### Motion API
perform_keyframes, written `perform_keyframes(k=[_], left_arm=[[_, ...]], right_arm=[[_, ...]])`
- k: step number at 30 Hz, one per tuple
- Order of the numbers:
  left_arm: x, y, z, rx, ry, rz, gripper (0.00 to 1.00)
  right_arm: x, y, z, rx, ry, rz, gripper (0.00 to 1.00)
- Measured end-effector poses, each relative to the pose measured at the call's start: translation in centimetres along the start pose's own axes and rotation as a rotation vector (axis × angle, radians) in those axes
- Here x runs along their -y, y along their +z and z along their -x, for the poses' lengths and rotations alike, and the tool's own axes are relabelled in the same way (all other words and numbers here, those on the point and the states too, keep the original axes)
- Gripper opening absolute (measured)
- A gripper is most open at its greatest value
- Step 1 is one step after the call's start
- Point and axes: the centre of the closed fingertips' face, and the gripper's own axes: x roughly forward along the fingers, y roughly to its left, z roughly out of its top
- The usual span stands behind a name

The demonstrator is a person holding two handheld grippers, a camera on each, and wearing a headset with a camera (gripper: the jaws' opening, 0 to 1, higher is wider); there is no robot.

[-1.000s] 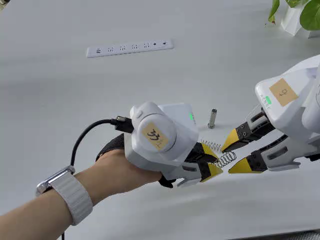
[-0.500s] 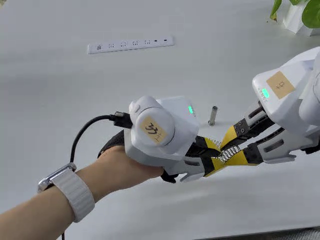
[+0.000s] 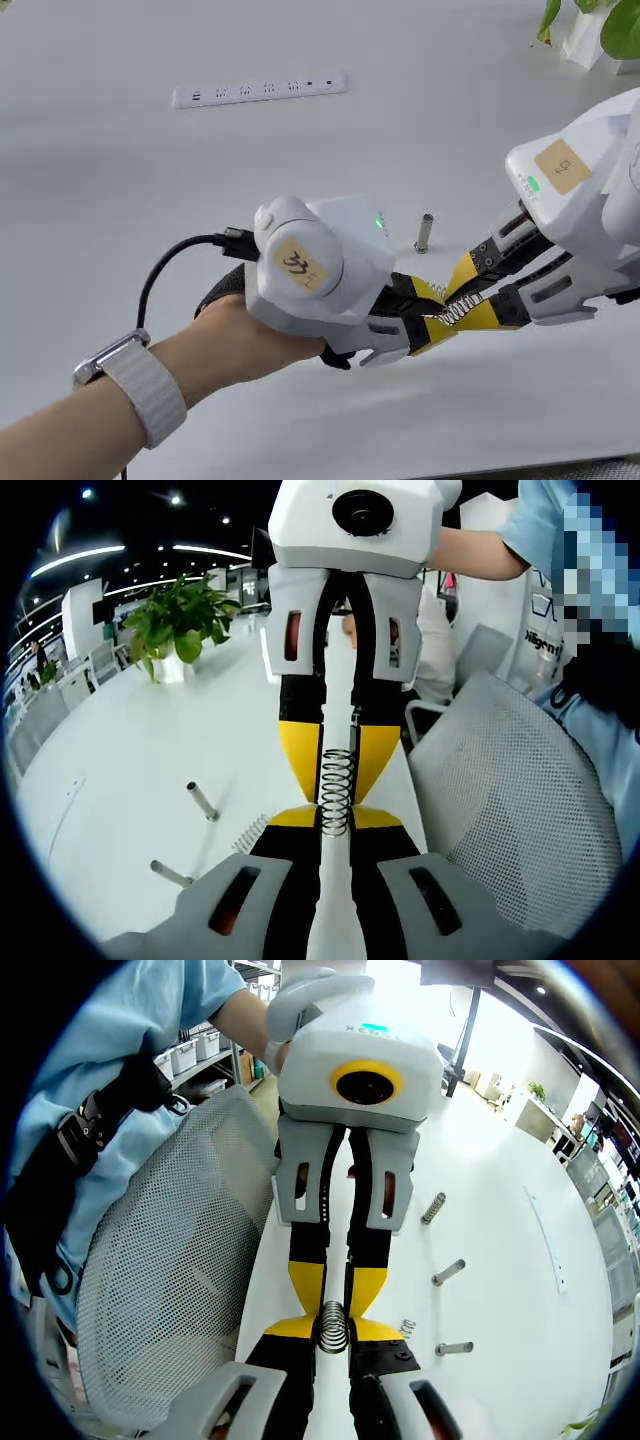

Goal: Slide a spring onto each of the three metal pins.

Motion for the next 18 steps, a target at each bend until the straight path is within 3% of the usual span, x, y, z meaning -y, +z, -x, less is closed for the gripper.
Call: perform_keyframes(k=[18], left_arm=[[0.44,-0.18,0.10,0.003,-0.025,0.013,0.06]], right_arm=[[-0.70,0.49,-0.14,-0.008,0.013,0.051,0.08]])
